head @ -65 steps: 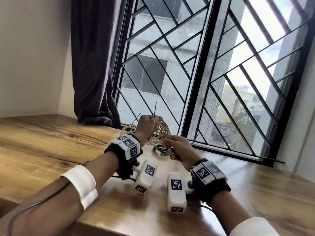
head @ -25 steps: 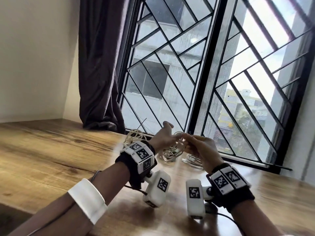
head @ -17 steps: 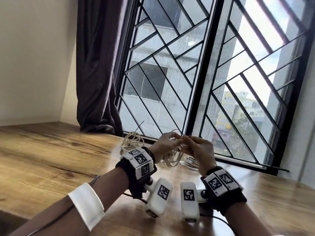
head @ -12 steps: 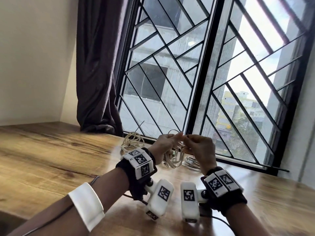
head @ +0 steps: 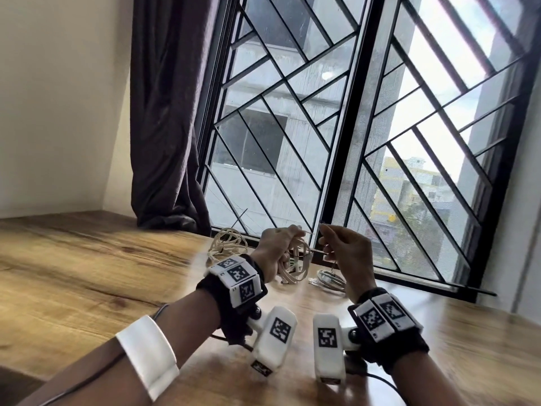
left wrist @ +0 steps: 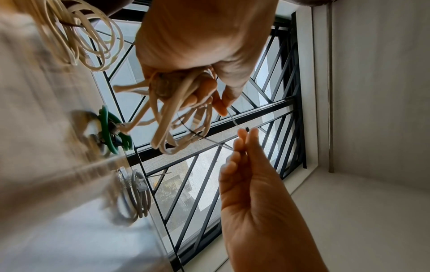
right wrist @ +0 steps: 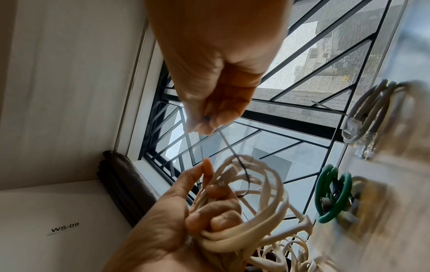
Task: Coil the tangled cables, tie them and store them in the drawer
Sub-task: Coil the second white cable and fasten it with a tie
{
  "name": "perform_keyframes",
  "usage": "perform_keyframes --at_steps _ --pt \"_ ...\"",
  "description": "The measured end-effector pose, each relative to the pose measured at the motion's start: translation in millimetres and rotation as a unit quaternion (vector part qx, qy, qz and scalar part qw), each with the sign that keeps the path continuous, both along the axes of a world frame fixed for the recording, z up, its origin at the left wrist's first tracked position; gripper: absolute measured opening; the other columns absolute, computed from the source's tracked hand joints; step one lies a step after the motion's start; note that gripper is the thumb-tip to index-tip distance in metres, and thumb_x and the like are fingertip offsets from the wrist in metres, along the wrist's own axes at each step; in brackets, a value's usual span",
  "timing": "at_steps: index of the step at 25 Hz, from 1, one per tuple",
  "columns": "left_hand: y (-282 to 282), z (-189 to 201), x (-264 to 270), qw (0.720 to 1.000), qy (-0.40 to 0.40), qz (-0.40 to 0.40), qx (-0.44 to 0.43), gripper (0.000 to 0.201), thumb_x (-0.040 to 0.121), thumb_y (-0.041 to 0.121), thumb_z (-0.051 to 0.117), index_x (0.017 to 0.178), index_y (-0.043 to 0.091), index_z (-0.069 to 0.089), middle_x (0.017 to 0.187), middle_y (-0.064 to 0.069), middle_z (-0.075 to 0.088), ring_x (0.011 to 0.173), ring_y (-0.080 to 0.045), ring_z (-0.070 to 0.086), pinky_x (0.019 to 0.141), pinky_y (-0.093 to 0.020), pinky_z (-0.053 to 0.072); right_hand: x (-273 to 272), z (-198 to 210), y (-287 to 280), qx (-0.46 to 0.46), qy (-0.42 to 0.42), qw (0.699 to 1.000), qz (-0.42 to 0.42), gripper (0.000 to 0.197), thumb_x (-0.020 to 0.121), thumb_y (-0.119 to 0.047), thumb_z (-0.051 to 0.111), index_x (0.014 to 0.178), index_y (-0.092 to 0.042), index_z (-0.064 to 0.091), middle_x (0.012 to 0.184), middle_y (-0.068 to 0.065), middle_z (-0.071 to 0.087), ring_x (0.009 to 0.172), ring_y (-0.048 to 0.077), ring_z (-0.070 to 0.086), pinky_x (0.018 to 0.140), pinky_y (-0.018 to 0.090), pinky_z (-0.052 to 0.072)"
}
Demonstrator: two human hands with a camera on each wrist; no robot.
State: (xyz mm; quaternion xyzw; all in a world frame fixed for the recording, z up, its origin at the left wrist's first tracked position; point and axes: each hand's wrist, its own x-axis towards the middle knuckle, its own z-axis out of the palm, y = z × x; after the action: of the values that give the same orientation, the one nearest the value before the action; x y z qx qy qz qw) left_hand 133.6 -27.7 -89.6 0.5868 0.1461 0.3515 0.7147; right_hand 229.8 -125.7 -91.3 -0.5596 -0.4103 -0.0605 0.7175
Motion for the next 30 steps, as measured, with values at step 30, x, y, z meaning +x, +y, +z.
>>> perform_keyframes --at_steps 30 --pt "4.3 -5.6 2.5 0.997 -0.063 -0.030 0.030 0.018 0.086 0.023 0.066 0.072 0.015 0.058 0.039 0.010 0.050 0.032 -0.003 0.030 0.034 -0.015 0.026 -4.5 -6.3 4.9 -0.032 -0.003 0.996 0.080 0.018 0.089 -0.003 0.058 0.087 -0.018 0.068 0.078 0.006 0.065 0.066 0.015 0.060 0.062 0.026 0.056"
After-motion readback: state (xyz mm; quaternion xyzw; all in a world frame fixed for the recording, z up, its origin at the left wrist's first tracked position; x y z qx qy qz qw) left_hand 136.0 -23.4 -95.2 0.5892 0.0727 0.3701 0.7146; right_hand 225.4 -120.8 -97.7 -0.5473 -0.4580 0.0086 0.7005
